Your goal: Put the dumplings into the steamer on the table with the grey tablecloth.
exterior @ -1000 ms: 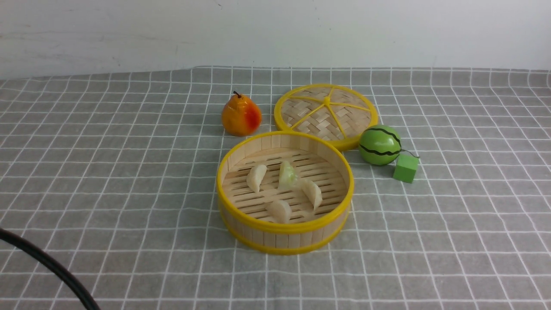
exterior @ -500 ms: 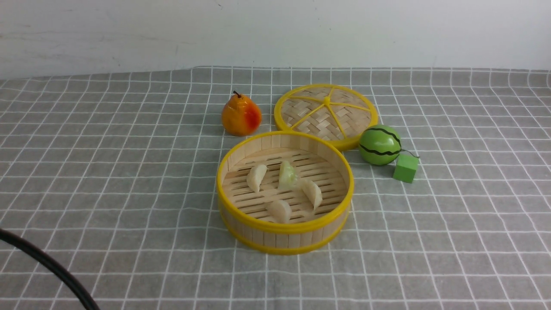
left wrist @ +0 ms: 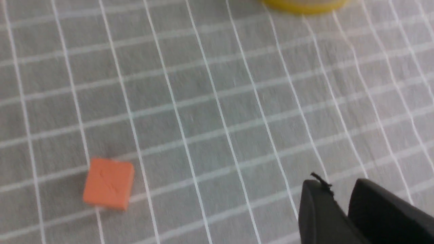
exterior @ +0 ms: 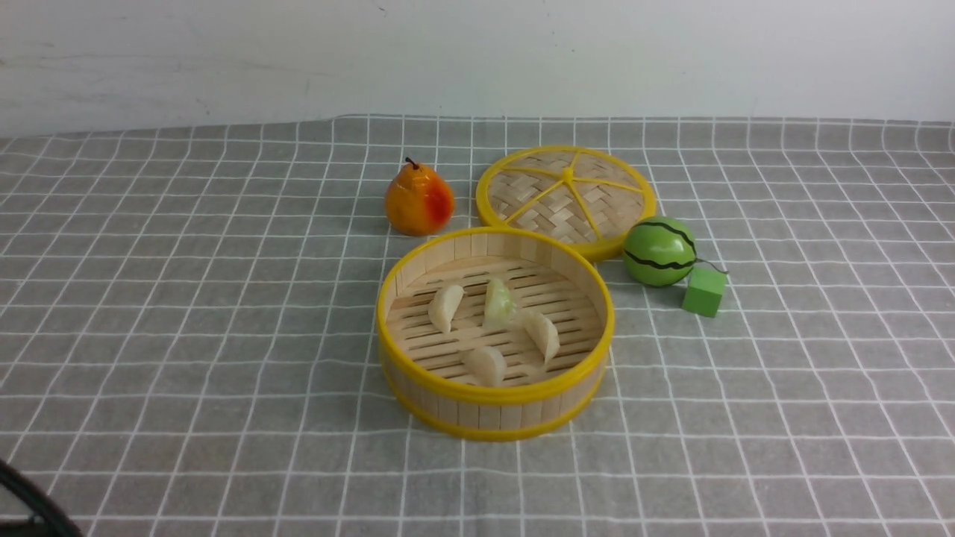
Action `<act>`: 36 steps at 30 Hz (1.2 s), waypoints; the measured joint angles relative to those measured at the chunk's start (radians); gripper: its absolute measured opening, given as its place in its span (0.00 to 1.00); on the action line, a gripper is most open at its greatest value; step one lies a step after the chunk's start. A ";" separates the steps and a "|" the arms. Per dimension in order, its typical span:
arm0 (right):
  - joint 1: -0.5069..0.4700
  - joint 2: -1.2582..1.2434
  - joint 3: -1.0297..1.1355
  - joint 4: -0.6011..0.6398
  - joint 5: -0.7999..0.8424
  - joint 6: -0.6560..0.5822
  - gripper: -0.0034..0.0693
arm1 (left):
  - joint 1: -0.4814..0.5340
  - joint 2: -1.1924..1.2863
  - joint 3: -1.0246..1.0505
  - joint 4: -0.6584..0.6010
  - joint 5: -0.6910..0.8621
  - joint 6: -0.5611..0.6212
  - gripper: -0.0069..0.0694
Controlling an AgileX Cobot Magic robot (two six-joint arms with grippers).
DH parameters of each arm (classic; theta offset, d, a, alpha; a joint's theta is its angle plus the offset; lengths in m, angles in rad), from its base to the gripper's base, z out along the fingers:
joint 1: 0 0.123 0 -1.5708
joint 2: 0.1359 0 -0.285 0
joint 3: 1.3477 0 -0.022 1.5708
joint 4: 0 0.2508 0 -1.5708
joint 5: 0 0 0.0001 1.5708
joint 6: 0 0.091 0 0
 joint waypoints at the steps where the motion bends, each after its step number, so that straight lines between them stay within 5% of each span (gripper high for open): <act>1: 0.000 0.000 0.000 0.000 0.000 0.000 0.05 | 0.005 -0.043 0.042 0.041 -0.082 -0.038 0.17; 4: 0.000 0.000 0.000 0.000 0.000 0.000 0.05 | 0.052 -0.155 0.161 0.128 -0.305 -0.116 0.07; 12: 0.000 0.000 0.000 0.000 0.000 -0.001 0.07 | 0.347 -0.401 0.476 0.117 -0.625 -0.105 0.07; 21: 0.000 0.000 0.000 0.000 0.000 -0.002 0.09 | 0.523 -0.476 0.641 -0.040 -0.637 0.047 0.07; 36: 0.000 0.000 0.000 0.000 0.000 -0.003 0.12 | 0.532 -0.476 0.656 -0.049 -0.516 0.168 0.07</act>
